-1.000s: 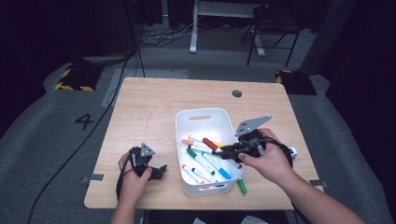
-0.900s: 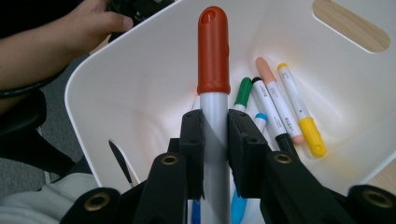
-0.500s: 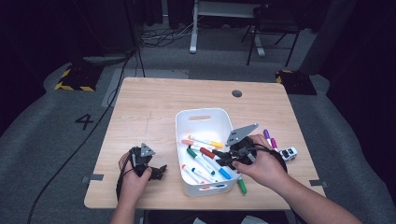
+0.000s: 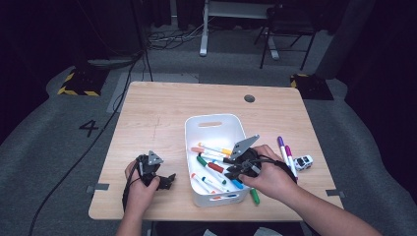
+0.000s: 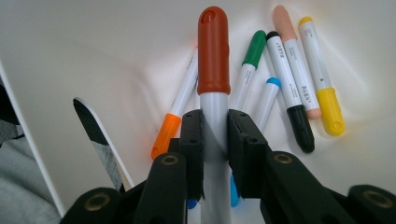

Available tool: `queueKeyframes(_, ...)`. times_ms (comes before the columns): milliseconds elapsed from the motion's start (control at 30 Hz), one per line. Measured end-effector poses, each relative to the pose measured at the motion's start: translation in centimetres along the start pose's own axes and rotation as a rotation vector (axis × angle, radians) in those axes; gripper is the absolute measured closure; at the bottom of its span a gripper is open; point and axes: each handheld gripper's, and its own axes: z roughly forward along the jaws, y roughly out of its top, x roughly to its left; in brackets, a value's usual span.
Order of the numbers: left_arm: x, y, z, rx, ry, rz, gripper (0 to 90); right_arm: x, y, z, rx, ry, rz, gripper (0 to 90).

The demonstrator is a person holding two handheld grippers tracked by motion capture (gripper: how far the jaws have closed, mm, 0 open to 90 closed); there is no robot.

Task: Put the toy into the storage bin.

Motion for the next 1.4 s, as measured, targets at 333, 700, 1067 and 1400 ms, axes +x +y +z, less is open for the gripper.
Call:
queueKeyframes(333, 0.0, 0.0, 0.0, 0.0, 0.001, 0.001, 0.1, 0.5, 0.3, 1.2, 0.071, 0.011, -0.008, 77.2)
queueKeyframes(700, 0.0, 0.0, 0.0, 0.001, 0.0, 0.003, 0.1, 0.3, 0.3, -0.4, -0.05, 0.008, 0.066, 58.5)
queueKeyframes(1067, 0.0, 0.0, 0.0, 0.0, -0.001, 0.0, 0.1, -0.5, -0.6, -4.6, -0.17, -0.035, 0.1, 57.7)
queueKeyframes(1400, 0.0, 0.0, 0.0, 0.0, -0.001, 0.0, 0.1, -2.5, -3.1, -6.7, -0.208, -0.063, 0.192, 57.6)
